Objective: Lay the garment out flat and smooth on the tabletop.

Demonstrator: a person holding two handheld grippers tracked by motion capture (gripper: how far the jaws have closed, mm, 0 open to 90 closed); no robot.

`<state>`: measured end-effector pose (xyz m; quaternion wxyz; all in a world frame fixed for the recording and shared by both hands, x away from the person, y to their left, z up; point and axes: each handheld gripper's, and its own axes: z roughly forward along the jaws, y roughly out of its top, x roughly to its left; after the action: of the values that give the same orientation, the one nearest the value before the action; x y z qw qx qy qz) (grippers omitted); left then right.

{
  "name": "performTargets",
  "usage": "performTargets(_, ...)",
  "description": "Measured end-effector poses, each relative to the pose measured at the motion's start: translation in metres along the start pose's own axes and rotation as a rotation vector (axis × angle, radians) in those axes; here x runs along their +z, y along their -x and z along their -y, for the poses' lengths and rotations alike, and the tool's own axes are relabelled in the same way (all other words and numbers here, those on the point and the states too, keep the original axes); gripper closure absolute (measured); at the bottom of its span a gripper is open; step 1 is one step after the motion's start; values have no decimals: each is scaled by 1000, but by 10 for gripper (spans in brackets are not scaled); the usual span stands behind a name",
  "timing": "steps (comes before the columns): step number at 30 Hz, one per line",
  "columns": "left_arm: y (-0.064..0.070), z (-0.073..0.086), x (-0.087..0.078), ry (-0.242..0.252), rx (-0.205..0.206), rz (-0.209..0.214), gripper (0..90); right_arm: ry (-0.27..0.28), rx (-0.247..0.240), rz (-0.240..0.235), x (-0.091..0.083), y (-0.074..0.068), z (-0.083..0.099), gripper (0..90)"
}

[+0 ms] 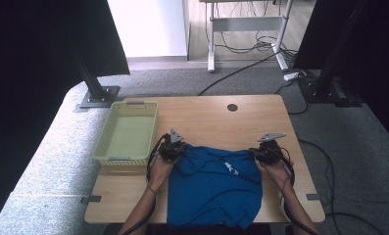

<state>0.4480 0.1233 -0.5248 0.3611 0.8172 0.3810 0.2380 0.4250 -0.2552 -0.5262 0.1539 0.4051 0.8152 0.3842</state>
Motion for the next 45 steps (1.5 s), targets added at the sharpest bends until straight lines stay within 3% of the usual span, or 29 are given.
performTargets(8, -16, 3, 26, -35, -54, -48, 824, 4, 33, 24, 22, 20, -2, 834)
performTargets(13, -17, -4, 17, -10, -56, -70, 675, 18, 38, 44, 20, 20, -2, 663)
performTargets(18, -8, -11, 1, 16, -47, -25, 569, 38, 20, 41, 5, 12, -3, 598)
performTargets(21, 2, -11, -4, 21, -42, 18, 549, 44, 3, 24, -1, 3, -4, 578)
performTargets(31, 41, -4, 0, -25, 17, 127, 566, 31, -39, -57, 3, -25, -2, 556)
performTargets(37, 58, 2, 7, -71, 102, 106, 591, -1, -79, -77, 15, -38, -1, 534)
performTargets(41, 59, 8, 9, -76, 102, 101, 690, -52, -107, -39, 23, -40, 3, 671)
performTargets(45, 55, 9, 6, -70, 115, 76, 812, -40, -98, -35, 22, -39, 7, 786)
